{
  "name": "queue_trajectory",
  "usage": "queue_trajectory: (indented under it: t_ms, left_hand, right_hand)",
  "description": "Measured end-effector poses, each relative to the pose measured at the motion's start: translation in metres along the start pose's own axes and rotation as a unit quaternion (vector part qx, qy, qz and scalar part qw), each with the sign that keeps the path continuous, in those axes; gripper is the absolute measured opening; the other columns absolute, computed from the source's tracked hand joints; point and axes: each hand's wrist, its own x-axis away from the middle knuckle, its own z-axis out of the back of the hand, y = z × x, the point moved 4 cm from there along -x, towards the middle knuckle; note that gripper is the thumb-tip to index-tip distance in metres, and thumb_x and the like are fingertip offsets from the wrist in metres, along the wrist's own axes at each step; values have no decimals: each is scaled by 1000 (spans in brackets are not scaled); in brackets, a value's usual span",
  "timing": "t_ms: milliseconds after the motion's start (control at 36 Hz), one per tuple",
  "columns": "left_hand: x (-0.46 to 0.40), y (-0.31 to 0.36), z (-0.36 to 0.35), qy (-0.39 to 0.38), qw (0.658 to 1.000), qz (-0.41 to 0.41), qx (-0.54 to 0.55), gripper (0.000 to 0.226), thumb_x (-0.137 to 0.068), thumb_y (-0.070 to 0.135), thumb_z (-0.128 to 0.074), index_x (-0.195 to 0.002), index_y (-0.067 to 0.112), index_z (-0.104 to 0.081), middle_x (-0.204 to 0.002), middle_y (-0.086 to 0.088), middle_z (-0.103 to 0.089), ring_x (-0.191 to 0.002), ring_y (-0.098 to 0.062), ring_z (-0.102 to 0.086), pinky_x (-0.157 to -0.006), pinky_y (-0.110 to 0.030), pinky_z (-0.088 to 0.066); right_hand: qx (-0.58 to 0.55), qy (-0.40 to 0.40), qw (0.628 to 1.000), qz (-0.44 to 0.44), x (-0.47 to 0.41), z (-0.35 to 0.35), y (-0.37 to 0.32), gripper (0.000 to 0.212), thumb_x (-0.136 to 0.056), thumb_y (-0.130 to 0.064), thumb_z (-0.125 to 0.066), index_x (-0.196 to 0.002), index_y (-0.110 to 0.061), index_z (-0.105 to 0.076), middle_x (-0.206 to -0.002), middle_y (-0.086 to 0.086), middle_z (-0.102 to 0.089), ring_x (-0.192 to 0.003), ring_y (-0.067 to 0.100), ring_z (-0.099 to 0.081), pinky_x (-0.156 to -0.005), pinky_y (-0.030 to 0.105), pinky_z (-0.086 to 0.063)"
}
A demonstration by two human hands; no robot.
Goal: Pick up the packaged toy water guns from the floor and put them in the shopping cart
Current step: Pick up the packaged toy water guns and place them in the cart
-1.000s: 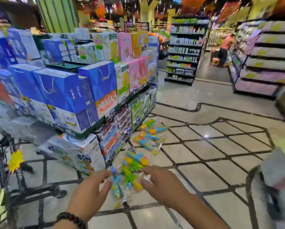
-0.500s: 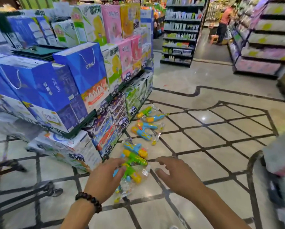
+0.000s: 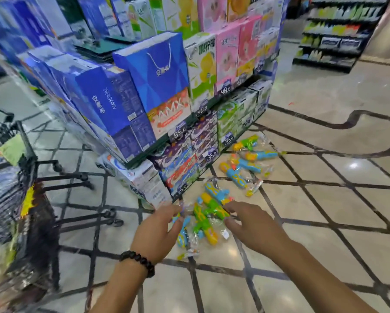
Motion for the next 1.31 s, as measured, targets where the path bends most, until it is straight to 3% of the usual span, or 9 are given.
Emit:
queue_trajectory:
  t_ms: [139, 250, 417, 611, 750, 833, 972, 1084, 1306]
  left_hand:
    - [-16, -22, -16, -9, 999, 40, -21, 36, -96, 52, -48, -127, 40, -63, -123, 17, -66, -100, -8, -66, -85, -33, -55]
    - [-37, -43, -34, -15, 998, 68, 5, 30, -99, 46, -56, -128, 40, -62, -123, 19, -66, -101, -3, -64, -85, -30, -55]
    - [-83, -81, -66, -32, 998, 62, 3, 32, -101, 43, -52, -132, 40, -57, -131, 22, -55, -108, 0, -59, -87, -24, -52]
    - [-137, -124, -101, -32, 998, 51, -14, 40, -99, 36, -54, -140, 37, -52, -142, 15, -46, -122, -12, -51, -91, -35, -54]
    - [-164, -156, -131, -21, 996, 43, -78, 47, -100, 40, -45, -145, 27, -49, -146, -4, -48, -120, -27, -51, -98, -42, -51]
    - [-176, -174, -153, -34, 991, 48, -124, 50, -98, 39, -47, -146, 26, -49, -146, -7, -50, -119, -30, -51, -93, -45, -54]
    - [-190, -192, -181, -59, 978, 44, -193, 48, -94, 34, -58, -141, 21, -55, -141, -10, -53, -112, -35, -56, -80, -49, -54]
    - [-195, -203, -199, -107, 961, 72, -245, 62, -79, 28, -73, -138, 20, -55, -142, -13, -52, -117, -39, -52, -87, -52, -49]
    - [-211, -230, -244, -158, 939, 107, -286, 65, -79, 18, -70, -141, 21, -51, -142, -11, -50, -117, -38, -50, -86, -52, -45]
  right_hand:
    - [22, -40, 998, 31, -46, -13, 1, 42, -99, -50, -52, -138, -36, -53, -132, -4, -63, -121, 21, -57, -93, 41, -51]
    - [37, -60, 997, 35, -83, -24, 3, 46, -100, -48, -53, -144, -33, -52, -141, -3, -59, -128, 21, -55, -98, 38, -48]
    - [53, -83, 995, 29, -142, -40, 12, 49, -100, -46, -55, -146, -31, -51, -142, -3, -57, -124, 20, -57, -97, 35, -48]
    - [112, -121, 986, 28, -215, -62, 24, 50, -102, -49, -46, -149, -33, -45, -145, -7, -53, -129, 21, -52, -95, 39, -50]
    - [193, -168, 966, 45, -263, -91, 35, 46, -104, -46, -43, -147, -30, -44, -144, -4, -52, -129, 23, -50, -81, 35, -45]
    - [219, -194, 954, 60, -287, -118, 49, 43, -103, -45, -43, -142, -29, -45, -140, -3, -51, -128, 25, -49, -70, 35, -39]
    - [208, -228, 947, 86, -319, -164, 72, 48, -95, -47, -39, -136, -25, -52, -131, 1, -57, -121, 29, -54, -87, 44, -54]
    - [238, -235, 935, 118, -338, -189, 76, 50, -98, -43, -38, -142, -23, -49, -140, 5, -55, -127, 32, -52, -95, 43, -53]
    - [281, -239, 920, 136, -369, -231, 91, 48, -102, -38, -40, -148, -23, -41, -146, 2, -49, -130, 30, -48, -93, 37, -48]
